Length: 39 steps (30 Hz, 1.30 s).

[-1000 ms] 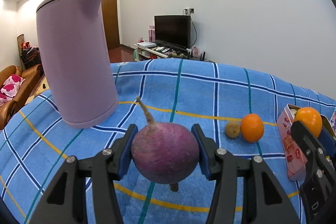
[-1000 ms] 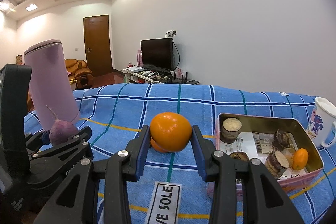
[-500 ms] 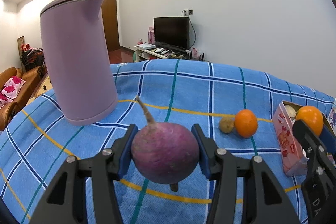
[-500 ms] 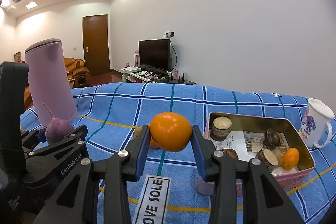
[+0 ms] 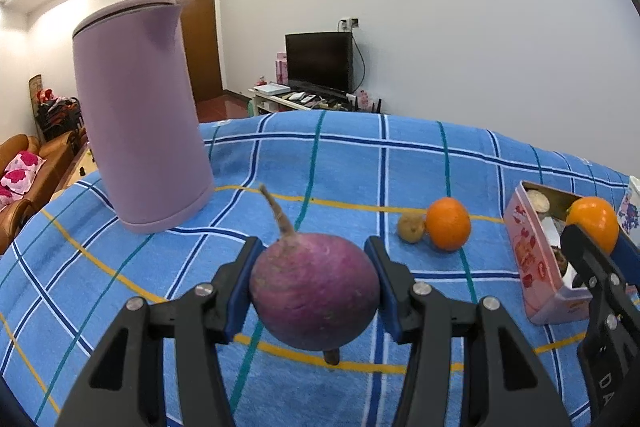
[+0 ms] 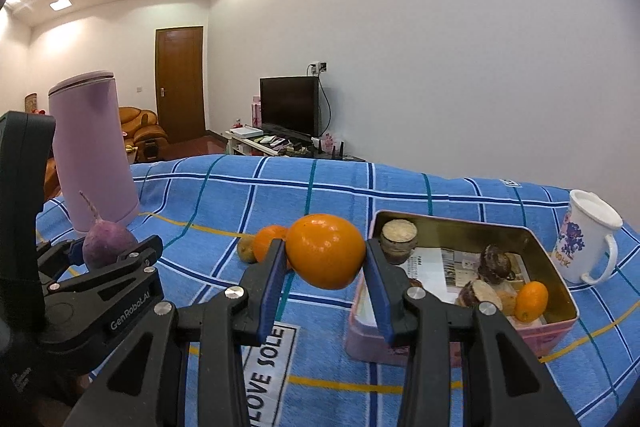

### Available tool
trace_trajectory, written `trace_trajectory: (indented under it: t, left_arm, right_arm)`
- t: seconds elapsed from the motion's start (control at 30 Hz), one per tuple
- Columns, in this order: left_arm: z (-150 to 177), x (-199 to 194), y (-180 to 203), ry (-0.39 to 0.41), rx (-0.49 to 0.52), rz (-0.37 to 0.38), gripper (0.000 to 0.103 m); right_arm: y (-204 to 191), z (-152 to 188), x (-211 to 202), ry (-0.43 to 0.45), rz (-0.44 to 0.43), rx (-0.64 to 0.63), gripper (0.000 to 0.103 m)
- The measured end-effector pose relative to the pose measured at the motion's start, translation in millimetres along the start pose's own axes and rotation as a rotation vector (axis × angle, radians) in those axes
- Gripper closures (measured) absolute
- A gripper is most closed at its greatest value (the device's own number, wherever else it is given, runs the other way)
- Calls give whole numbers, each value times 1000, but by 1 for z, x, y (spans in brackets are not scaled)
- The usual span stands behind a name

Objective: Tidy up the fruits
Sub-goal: 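Carry the orange and purple turnip with both grippers over the pink tin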

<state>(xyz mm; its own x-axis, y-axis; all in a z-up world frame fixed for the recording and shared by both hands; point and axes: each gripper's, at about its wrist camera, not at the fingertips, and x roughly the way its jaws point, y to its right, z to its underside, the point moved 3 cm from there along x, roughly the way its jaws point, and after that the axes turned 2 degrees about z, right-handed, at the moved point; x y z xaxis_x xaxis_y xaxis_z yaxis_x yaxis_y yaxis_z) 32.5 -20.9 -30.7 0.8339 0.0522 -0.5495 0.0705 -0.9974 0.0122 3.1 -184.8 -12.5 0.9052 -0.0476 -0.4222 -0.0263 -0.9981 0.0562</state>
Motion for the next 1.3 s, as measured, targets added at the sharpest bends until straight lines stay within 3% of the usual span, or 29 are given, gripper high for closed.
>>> trace_trajectory:
  t: [0.63,1.3]
  left_arm:
    - [6,-11,28,3,56,20,49]
    - [11,-21,82,0,125,102,49]
  right_arm:
    - [31,6,-14,5,29,-6,62]
    - [78,10,-21,2,81,6,62]
